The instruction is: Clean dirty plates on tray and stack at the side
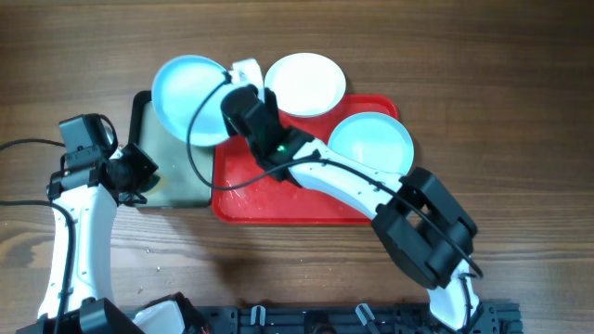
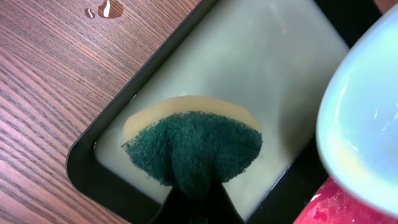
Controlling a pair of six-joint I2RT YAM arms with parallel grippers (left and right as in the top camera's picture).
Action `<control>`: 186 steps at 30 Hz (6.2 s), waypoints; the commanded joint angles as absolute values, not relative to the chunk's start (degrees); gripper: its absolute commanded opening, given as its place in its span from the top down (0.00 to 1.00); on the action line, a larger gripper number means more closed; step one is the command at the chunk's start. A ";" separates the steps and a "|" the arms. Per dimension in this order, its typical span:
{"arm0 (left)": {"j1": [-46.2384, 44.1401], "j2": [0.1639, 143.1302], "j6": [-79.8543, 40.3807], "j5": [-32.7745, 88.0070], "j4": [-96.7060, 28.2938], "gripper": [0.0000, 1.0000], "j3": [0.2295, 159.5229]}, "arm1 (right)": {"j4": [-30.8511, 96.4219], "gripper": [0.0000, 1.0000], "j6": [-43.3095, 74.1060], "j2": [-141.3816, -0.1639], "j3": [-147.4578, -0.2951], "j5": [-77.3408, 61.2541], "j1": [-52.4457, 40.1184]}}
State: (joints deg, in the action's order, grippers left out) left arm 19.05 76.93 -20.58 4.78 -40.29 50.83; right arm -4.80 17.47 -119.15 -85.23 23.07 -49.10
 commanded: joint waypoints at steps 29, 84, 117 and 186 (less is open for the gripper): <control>19.25 76.99 -19.70 5.28 -39.92 0.96 50.46 | -24.45 0.96 -55.51 -121.43 -94.67 26.98 -57.47; 19.25 76.99 -19.68 5.26 -39.88 0.96 50.46 | -23.05 0.96 -58.30 -121.51 -94.48 23.73 -57.47; 19.25 76.99 -19.68 5.23 -39.86 0.96 50.46 | -2.39 0.95 6.50 -121.51 -94.39 11.62 -48.97; 19.25 76.99 -19.68 5.28 -39.83 0.96 50.46 | 34.46 0.47 11.97 -106.50 -83.02 -24.21 12.34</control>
State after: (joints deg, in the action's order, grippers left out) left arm 19.05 76.93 -20.40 4.78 -40.10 50.83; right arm 30.48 15.40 -107.24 -74.78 -14.68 15.05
